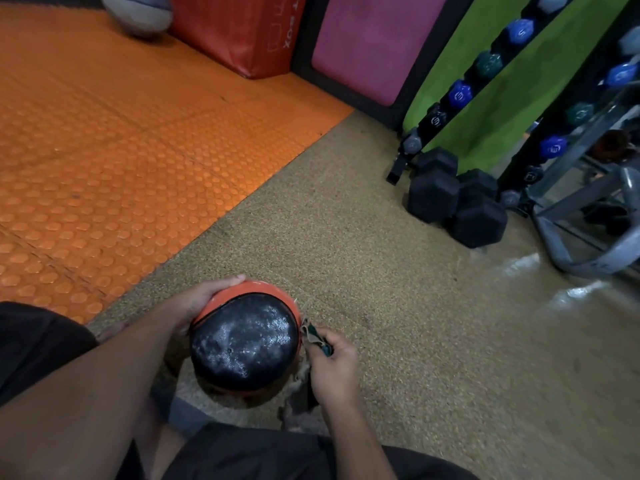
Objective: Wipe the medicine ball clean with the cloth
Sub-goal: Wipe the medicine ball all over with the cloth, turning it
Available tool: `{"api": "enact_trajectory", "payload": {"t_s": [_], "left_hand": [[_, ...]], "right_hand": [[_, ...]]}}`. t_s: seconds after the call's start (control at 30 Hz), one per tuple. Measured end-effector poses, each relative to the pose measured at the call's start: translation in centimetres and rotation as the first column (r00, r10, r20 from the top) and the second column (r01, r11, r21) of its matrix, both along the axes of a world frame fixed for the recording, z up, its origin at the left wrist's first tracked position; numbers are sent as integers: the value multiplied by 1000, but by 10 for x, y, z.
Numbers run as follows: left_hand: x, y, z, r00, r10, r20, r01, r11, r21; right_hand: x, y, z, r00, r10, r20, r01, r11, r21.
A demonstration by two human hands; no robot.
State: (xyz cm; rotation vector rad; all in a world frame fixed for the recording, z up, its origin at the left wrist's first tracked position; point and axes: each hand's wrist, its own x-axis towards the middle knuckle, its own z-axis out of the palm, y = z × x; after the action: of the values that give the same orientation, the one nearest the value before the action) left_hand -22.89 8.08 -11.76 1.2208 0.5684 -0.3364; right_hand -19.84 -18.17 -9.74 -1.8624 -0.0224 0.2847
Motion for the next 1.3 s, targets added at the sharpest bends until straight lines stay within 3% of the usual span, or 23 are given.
{"api": "enact_trajectory", "payload": {"t_s": [0.1,0.17,0.23,0.27,0.37,0.43,0.53,0.7,0.8,0.9,0.97,1.13,1.3], "left_hand": [[1,0,7,1000,16,-21,-16,1000,21],[6,-2,16,998,49,46,-59,966,250],[13,0,28,986,66,153,-135,856,499],[15,1,36,983,18,183,-118,825,553],[16,-2,50,965,-247,87,161,822,545],[17,-6,48,944,-324,66,243,814,528],[25,-8,44,958,-264,113,171,840,516],[37,0,43,983,-178,51,139,889,436],[38,0,43,993,-117,23,102,931,351],[43,-7,43,998,-63,-22,66,900,430],[48,-12,39,999,-20,-44,39,861,507],[55,-14,30,998,-19,-62,49,845,532],[60,-11,18,997,-17,-82,62,806,589]], "right_hand": [[-4,0,3,1000,17,24,-18,1000,11],[-5,-1,1,999,8,49,-8,1000,6],[-3,0,-3,994,-13,110,15,1000,-11],[-2,2,-3,987,-17,160,21,999,-28],[2,9,-2,957,-13,288,30,998,-55],[4,12,-1,937,-3,350,26,998,-61],[6,15,-3,923,0,384,29,997,-70],[-1,19,-15,966,-93,240,98,995,-10],[-10,26,-16,939,-131,319,144,989,-17],[-13,31,-12,925,-147,351,160,987,-7],[-17,32,-12,912,-124,390,154,987,-46],[-26,34,-18,812,-12,583,190,950,-246],[-37,43,-17,657,241,715,145,890,-433]]}}
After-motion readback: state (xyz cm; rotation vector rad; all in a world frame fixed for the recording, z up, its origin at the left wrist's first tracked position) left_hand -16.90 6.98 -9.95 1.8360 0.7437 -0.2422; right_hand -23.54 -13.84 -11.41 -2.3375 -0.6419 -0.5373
